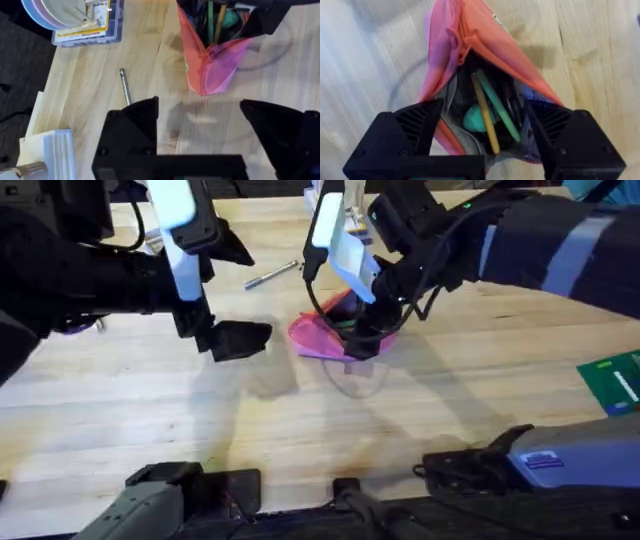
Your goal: Unzip the bag, pick up the pens from the table one at a time and place them inside, then zip the bag closed.
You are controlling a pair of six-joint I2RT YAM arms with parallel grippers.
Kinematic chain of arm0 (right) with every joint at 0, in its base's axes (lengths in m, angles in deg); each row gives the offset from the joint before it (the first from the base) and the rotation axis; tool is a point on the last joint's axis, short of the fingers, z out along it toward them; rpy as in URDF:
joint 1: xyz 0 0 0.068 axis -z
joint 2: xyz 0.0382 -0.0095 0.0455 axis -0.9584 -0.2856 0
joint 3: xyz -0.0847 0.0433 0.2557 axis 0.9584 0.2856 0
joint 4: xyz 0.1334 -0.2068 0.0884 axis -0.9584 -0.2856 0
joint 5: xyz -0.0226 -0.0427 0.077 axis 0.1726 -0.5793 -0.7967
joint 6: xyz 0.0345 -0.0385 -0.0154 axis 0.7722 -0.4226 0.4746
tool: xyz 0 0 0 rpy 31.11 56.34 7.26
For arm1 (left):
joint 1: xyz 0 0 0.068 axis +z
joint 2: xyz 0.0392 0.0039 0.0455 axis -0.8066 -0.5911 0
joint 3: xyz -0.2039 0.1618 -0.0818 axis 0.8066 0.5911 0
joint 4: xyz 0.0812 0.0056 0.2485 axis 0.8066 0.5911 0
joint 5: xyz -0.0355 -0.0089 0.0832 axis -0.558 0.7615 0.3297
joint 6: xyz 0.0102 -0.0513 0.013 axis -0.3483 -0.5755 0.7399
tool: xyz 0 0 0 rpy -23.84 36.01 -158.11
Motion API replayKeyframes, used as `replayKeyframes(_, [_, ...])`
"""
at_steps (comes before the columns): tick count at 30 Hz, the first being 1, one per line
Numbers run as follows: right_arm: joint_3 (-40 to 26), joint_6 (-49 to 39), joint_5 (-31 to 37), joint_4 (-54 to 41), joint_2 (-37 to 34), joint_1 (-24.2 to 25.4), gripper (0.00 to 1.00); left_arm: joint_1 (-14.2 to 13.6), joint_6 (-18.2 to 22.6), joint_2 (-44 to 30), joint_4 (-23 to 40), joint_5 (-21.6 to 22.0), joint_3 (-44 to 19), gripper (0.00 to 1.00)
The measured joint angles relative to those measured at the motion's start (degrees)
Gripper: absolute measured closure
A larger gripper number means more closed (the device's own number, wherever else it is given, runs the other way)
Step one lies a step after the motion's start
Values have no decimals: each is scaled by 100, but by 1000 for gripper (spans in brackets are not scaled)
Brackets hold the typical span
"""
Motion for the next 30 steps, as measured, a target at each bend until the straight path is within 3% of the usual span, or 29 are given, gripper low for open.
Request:
replayKeyframes(6, [0, 214, 0, -57, 429, 0, 4, 0, 0, 2, 0, 24, 0, 7])
replayKeyframes(15, [0, 988, -5, -619, 2554, 0, 4, 0, -86, 0, -8, 215, 0, 7])
replayKeyframes(24, [0, 1809, -5, -1319, 4231, 0, 3, 0, -1196, 0, -886, 812, 0, 9])
replayKeyframes(25, [0, 1875, -5, -1330, 4345, 0, 3, 0, -1354, 0, -1063, 879, 0, 9])
replayKeyframes(26, [0, 2075, -5, -1333, 4626, 0, 3, 0, -1869, -39, -1534, 1078, 0, 9])
replayKeyframes(30, [0, 2378, -5, -1335, 4814, 0, 3, -43, -2341, -386, -1757, 1243, -63, 9])
